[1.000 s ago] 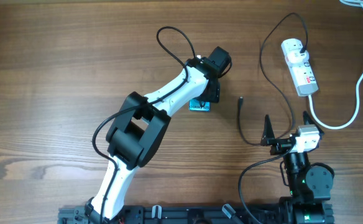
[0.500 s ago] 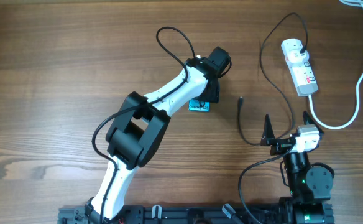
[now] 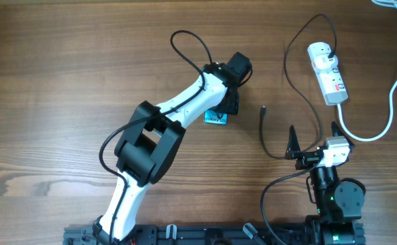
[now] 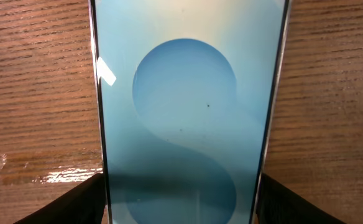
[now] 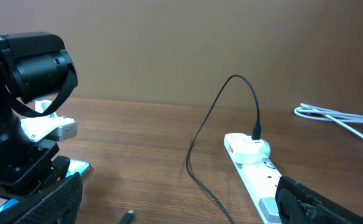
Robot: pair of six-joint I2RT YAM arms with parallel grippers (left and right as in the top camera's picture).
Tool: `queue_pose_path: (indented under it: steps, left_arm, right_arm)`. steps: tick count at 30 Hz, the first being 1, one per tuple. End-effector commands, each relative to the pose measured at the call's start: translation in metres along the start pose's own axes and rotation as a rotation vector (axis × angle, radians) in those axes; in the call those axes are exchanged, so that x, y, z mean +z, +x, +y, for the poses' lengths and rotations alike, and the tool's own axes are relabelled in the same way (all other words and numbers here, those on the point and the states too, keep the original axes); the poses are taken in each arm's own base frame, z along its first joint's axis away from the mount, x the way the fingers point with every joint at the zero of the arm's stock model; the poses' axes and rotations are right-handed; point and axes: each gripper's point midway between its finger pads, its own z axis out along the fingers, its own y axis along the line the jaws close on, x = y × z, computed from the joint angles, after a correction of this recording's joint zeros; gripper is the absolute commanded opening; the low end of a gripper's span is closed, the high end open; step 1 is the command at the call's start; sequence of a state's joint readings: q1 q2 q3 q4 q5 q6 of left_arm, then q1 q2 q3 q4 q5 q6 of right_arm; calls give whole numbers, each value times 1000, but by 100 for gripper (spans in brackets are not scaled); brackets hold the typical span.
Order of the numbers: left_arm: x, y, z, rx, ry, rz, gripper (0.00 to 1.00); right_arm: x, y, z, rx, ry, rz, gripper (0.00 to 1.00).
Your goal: Plug charger to phone and switch on socket
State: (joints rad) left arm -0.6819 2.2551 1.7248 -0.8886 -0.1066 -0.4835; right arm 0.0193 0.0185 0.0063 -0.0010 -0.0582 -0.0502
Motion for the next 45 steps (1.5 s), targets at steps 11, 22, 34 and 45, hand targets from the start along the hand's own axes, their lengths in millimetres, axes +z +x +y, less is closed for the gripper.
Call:
queue_pose_path:
  steps: [11,22,34,45]
  left_arm:
    - [-21,-6,2,-4,21,-35,96]
    - [-20,-22,11,-41,36,-68,100]
    - [-16,-14,0,32,36,-58,100]
    - [-3,-9,2,40,20,-30,99]
  right_arm:
    - [0,0,0,-2,4,-2,100]
    - [0,0,0,-2,4,-2,100]
    - [0,0,0,-2,4,-2,100]
    - [0,0,0,-2,4,-2,100]
